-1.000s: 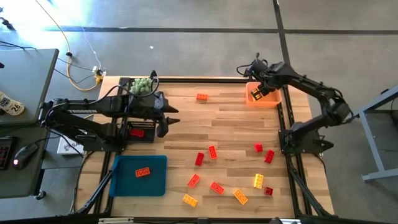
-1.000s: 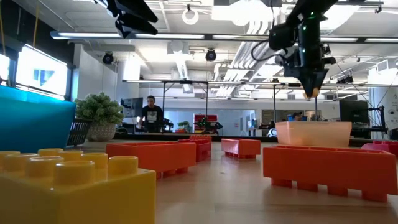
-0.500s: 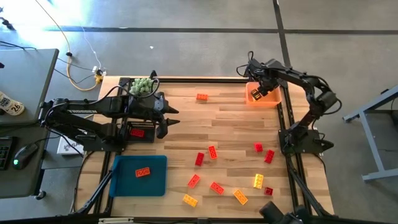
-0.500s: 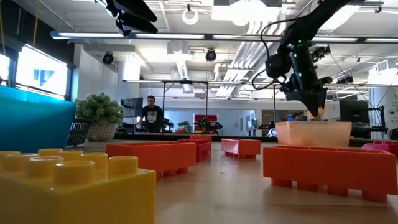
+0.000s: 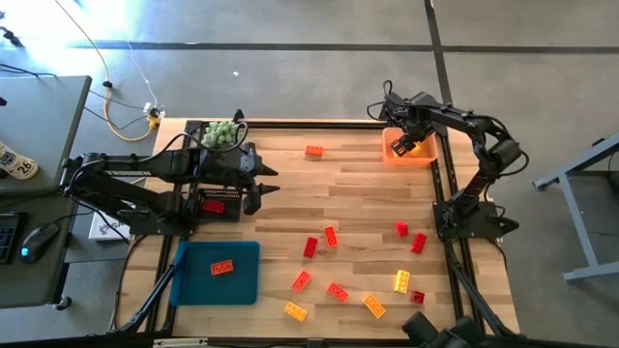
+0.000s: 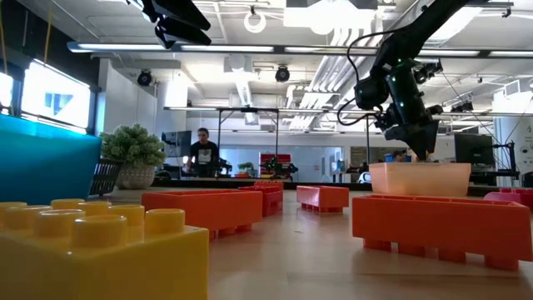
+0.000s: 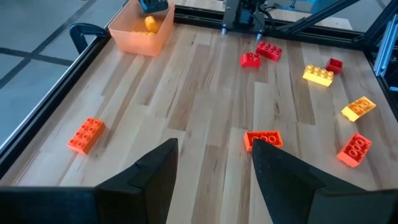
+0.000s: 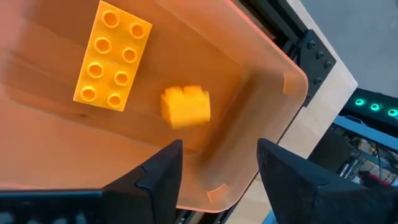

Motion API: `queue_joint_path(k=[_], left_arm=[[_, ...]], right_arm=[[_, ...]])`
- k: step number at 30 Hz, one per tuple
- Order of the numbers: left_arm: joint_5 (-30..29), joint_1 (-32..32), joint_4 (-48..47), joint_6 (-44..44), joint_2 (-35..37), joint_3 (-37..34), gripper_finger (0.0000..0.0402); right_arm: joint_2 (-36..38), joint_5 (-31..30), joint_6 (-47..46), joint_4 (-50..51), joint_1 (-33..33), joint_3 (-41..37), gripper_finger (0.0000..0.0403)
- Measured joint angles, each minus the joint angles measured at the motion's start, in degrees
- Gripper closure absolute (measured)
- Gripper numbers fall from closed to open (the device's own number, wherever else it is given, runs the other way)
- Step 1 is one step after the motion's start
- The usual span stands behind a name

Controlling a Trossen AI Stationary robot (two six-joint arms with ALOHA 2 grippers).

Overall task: Sort & place blocks by color
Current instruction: Put the red game piece into the black bin

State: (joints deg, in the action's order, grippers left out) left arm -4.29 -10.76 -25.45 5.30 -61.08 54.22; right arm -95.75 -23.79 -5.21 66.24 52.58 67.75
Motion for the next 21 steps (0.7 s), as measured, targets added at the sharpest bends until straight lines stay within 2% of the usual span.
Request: queue_joint_path(k=[7, 12, 16, 21], left_arm=[[-2.27, 0.00, -0.19, -0.27, -0.19, 0.00, 0.0204], [-4.05, -0.04, -0.42, -4.67, -0.36, 0.00, 0.0187], [-4.11, -0.08, 0.14, -5.45, -1.23, 0.00, 0.0165], [-3.98, -0.09, 3.48, 0.00, -3.60, -0.02, 0.0152]], right_arm=[[0.00, 2.60, -1.34, 1.38, 0.00, 0.00, 0.0206], [0.00, 6.05, -2.84, 3.62, -0.13, 0.00, 0.0206], [0.78, 4.88, -3.36, 4.32, -0.93, 0.00, 0.0206], [3.50, 3.09, -3.77, 4.10, -2.29, 0.00, 0.0206]])
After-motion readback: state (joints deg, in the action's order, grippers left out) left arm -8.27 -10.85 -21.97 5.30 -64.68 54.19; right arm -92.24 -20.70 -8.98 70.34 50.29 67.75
